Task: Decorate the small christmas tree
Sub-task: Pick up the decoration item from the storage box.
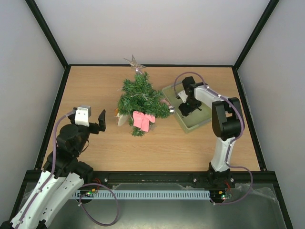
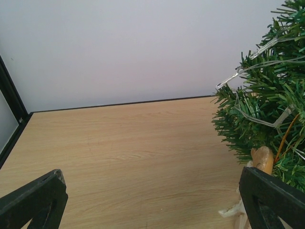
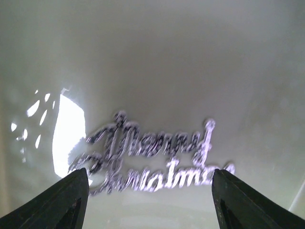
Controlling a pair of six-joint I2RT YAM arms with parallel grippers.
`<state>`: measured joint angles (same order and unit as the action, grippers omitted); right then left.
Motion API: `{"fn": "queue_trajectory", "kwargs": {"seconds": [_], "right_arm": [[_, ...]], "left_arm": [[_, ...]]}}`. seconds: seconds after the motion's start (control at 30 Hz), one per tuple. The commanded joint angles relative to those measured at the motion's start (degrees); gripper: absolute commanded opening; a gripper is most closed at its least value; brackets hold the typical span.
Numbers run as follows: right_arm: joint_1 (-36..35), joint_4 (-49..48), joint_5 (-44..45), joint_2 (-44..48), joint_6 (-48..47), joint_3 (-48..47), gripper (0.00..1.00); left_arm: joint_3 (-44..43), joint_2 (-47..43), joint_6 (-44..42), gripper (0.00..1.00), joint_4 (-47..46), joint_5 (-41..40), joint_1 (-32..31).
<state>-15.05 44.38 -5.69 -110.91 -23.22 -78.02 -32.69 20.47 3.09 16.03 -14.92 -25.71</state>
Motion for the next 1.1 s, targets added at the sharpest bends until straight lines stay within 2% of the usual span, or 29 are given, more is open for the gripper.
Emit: {"fn": "queue_trajectory", "kwargs": {"seconds": [0.0, 0.23, 0.47, 0.57, 0.73, 0.8, 0.9, 1.07], "right_arm": [[-0.17, 1.52, 3.76, -5.29, -1.29, -4.65, 0.69], [-0.30, -5.56, 6.15, -9.50, 3.68, -7.03, 0.66], [-0.19, -8.88, 7.22, -14.64, 22.24, -15.33, 0.66], [-0.14, -6.68, 4.23, -16.32, 28.58, -19.96, 0.64], [0.55, -7.15, 3.18, -16.58, 36.97, -20.81, 0.62], [1.25, -6.77, -1.39, -16.95, 39.47, -22.06, 0.60], [1.33, -7.10, -7.02, -14.89, 38.23, -22.95, 0.60], [1.59, -2.91, -8.32, -13.08, 23.43, -24.78, 0.67]], "left_arm": [[-0.23, 1.13, -0.63, 1.00, -0.67, -0.41, -0.21], [0.00, 1.22, -0.72, 1.00, -0.94, -0.42, -0.21], [0.01, 1.46, -0.88, 1.00, -1.00, -0.72, -0.21], [0.03, 1.71, -0.90, 1.00, -1.09, -0.80, -0.21], [0.03, 1.97, -0.90, 1.00, -1.09, -0.71, -0.21], [0.06, 2.03, -0.90, 1.00, -1.07, -0.62, -0.21], [0.08, 2.09, -0.90, 1.00, -1.01, -0.53, -0.21], [-0.04, 1.78, -0.92, 1.00, -0.91, -0.46, -0.21]]}}
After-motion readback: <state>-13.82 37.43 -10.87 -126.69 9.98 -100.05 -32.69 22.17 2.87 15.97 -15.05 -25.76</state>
